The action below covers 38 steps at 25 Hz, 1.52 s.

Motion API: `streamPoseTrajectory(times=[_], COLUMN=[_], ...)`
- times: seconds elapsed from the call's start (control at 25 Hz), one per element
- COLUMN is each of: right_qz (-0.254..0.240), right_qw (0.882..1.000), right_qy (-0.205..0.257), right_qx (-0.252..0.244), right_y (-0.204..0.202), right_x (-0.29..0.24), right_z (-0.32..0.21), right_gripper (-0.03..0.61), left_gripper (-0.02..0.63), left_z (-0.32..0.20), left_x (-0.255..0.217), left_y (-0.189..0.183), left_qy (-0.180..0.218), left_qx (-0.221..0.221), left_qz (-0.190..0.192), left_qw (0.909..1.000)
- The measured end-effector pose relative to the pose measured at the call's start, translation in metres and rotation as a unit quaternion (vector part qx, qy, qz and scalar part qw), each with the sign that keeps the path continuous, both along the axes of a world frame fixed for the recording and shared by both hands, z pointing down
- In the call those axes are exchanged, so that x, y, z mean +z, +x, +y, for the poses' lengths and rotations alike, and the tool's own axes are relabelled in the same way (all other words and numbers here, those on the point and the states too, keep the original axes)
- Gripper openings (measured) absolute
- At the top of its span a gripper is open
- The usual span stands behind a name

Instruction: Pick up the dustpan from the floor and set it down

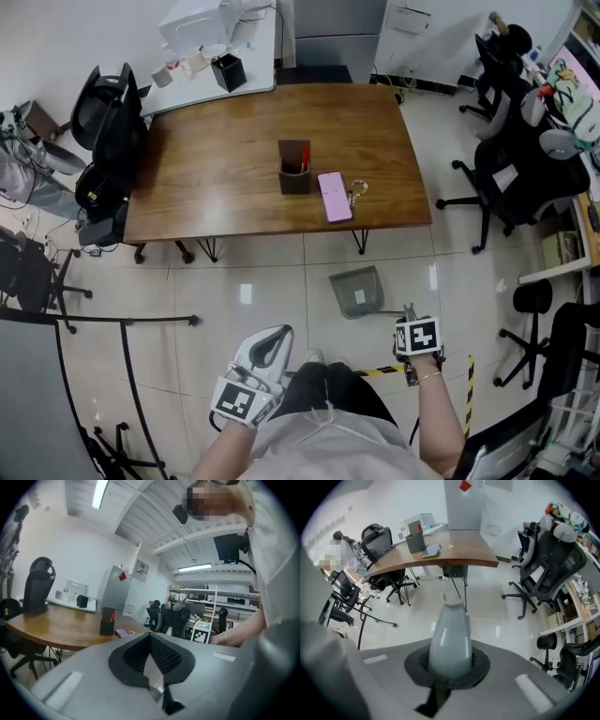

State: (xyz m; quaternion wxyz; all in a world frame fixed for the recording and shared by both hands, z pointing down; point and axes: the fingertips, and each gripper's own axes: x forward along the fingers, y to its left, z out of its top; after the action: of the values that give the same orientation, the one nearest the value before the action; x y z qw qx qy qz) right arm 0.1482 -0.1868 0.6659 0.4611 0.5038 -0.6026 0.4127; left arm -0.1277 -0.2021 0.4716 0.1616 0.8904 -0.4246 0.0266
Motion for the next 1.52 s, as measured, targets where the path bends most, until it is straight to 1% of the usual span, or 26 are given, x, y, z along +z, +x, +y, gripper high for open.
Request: streamPoseTrajectory(times=[0.16, 0.28, 0.36, 0.48, 0.64, 0.8, 0.92, 1.04, 1.24, 1.36, 1.52], right_qz=[-0.029, -0.047, -0.055, -0.071, -0.084, -0.1, -0.109, -0.107, -0.097, -0.089, -0.089], right_qw=[0.999, 0.997, 0.995, 0.99, 0.984, 0.982, 0.981, 0.982, 0.985, 0.988, 0.988], right_qy=[0.038, 0.066, 0.086, 0.118, 0.142, 0.14, 0.132, 0.117, 0.099, 0.089, 0.087], right_qx=[0.01, 0.005, -0.006, -0.036, -0.066, -0.084, -0.093, -0.099, -0.099, -0.094, -0.095], right_y=[-0.002, 0.0, -0.001, -0.007, -0.004, 0.006, 0.012, 0.018, 0.029, 0.036, 0.034], right_x=[-0.048, -0.076, -0.092, -0.113, -0.127, -0.137, -0.142, -0.139, -0.127, -0.119, -0.119], right_z=[0.035, 0.065, 0.086, 0.118, 0.173, 0.224, 0.255, 0.285, 0.316, 0.321, 0.321], right_gripper=[0.0, 0.0, 0.0, 0.0, 0.0, 0.0, 0.0, 0.0, 0.0, 0.0, 0.0], left_gripper=[0.015, 0.015, 0.015, 0.015, 0.015, 0.015, 0.015, 0.015, 0.015, 0.015, 0.015], left_z=[0.028, 0.056, 0.078, 0.119, 0.182, 0.243, 0.277, 0.304, 0.325, 0.326, 0.326], left_x=[-0.019, -0.029, -0.039, -0.05, -0.056, -0.057, -0.071, -0.078, -0.081, -0.088, -0.092], left_y=[-0.009, -0.006, -0.002, 0.007, 0.029, 0.06, 0.08, 0.09, 0.094, 0.091, 0.082], left_qy=[0.016, 0.038, 0.053, 0.072, 0.079, 0.086, 0.091, 0.101, 0.106, 0.12, 0.117], left_qx=[-0.008, -0.012, -0.02, -0.03, -0.05, -0.06, -0.055, -0.049, -0.033, -0.04, -0.051], left_qz=[-0.012, -0.011, -0.013, -0.026, -0.03, -0.041, -0.033, -0.027, -0.029, -0.034, -0.042], left_qw=[0.9998, 0.9991, 0.9983, 0.9966, 0.9951, 0.9936, 0.9937, 0.9933, 0.9934, 0.9914, 0.991])
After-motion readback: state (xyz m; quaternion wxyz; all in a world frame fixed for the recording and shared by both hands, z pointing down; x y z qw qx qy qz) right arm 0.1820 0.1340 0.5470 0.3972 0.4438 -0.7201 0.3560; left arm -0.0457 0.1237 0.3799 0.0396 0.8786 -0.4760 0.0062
